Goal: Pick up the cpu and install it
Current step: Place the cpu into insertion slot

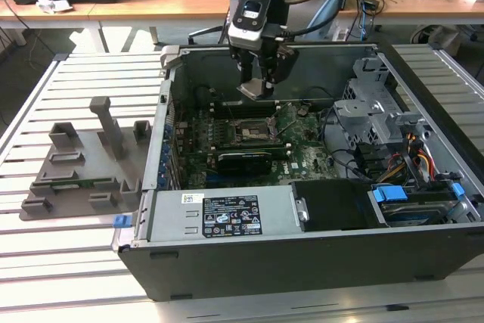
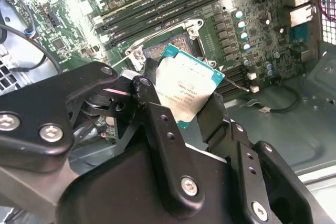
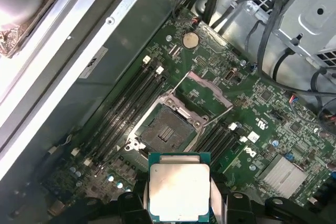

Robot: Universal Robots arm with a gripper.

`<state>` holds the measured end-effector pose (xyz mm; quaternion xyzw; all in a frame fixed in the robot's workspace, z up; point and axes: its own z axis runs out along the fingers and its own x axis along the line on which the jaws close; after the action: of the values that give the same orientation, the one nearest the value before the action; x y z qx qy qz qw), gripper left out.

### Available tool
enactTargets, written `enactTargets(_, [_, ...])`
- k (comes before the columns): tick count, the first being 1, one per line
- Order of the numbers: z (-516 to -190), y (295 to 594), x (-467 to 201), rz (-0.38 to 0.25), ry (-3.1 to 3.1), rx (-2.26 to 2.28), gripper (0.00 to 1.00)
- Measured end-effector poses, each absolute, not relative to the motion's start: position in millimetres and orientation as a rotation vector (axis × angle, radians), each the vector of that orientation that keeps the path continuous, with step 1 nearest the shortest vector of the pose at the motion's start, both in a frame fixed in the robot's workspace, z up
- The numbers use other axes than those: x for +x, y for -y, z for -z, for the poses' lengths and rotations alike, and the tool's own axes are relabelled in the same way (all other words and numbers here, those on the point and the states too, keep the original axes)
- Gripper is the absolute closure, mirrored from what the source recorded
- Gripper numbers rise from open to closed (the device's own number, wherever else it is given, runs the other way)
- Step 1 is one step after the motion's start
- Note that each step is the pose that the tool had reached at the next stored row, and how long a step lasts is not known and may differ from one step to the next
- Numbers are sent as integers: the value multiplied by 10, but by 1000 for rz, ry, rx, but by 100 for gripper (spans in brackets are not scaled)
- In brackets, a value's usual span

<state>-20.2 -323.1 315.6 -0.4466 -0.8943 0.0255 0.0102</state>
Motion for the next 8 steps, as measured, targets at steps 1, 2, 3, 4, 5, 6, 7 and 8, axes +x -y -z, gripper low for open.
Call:
enactTargets(1, [-3156,3231,-202,-79,2784,-1408,45])
enactTargets(2, [-3156,3231,-202,-79,2773,-1429,45])
enactTargets(3, [-3156,3231,-201,-79,2764,-1446,45])
enactTargets(4, [-3156,3231,-202,-79,2758,-1457,45])
enactTargets(5, [-3156,3231,-202,-79,2748,-1475,45])
enactTargets(6, [-3156,3231,-202,-79,2742,-1486,45])
enactTargets(7, [-3156,3231,-202,-79,2729,-1509,45])
enactTargets(8, [-3155,3231,-201,-79,2694,-1568,45])
